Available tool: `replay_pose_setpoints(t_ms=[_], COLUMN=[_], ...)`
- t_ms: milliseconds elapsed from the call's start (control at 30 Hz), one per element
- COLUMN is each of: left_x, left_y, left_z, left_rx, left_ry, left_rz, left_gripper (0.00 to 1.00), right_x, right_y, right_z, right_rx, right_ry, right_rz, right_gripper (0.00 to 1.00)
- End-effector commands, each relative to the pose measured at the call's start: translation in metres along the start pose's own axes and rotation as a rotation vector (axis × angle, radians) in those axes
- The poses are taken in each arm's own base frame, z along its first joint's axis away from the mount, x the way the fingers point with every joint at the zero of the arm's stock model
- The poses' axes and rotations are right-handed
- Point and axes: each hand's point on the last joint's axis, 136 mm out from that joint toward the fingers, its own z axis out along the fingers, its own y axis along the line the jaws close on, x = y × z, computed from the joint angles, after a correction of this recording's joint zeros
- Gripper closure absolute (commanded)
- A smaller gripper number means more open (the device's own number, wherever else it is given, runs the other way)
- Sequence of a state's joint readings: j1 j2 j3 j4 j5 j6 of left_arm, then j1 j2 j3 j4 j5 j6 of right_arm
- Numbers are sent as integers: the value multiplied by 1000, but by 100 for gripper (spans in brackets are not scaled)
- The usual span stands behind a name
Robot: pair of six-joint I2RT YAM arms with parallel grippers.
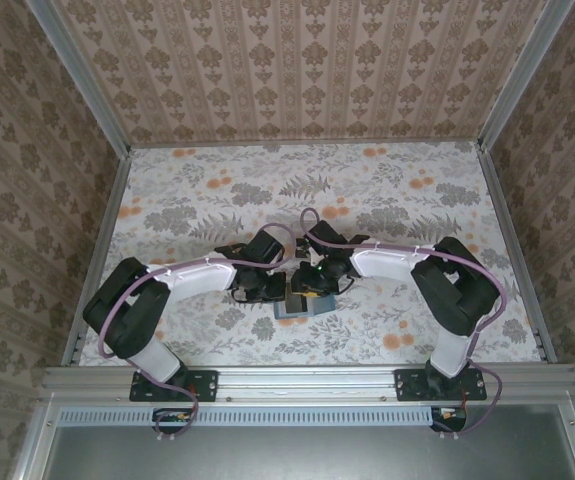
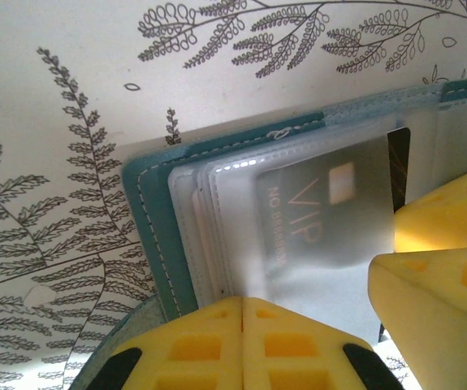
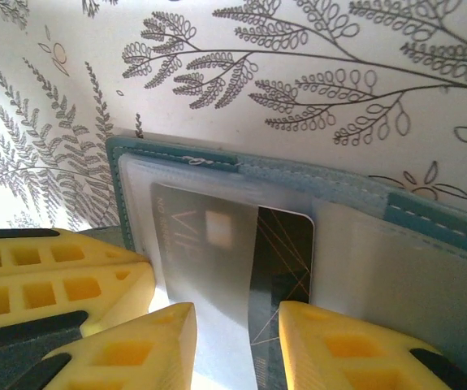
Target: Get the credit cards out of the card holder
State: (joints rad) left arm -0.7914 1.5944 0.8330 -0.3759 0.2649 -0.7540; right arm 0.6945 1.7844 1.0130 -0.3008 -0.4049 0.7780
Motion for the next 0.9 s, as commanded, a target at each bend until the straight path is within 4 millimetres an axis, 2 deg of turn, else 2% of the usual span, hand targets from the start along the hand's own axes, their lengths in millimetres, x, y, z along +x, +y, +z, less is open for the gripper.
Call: replay_pose_setpoints(t_ms=[0,167,400,700,867], left_x=[11,10,0,-7,-7], left_y=[16,15,2,-28,-29], left_z=[7,3,-12,-16,-7], left_rx=[-74,-78,-65,6,6], left_ry=[50,46,8,-6,11], left_rz=[12,14,36,66,63], left_gripper=[92,92,92,92,92], right_x=[-2,-2,-5,-3,-2], right_y=[-7,-3,1,-11,-16], right_z=[-12,-19,-29,-18,-9], right_rx=[56,49,26,23,19], right_ry=[-20,-35,-54,-23,-6], right_rz=[-9,-16,-18,5,18], right_gripper=[64,64,64,64,64])
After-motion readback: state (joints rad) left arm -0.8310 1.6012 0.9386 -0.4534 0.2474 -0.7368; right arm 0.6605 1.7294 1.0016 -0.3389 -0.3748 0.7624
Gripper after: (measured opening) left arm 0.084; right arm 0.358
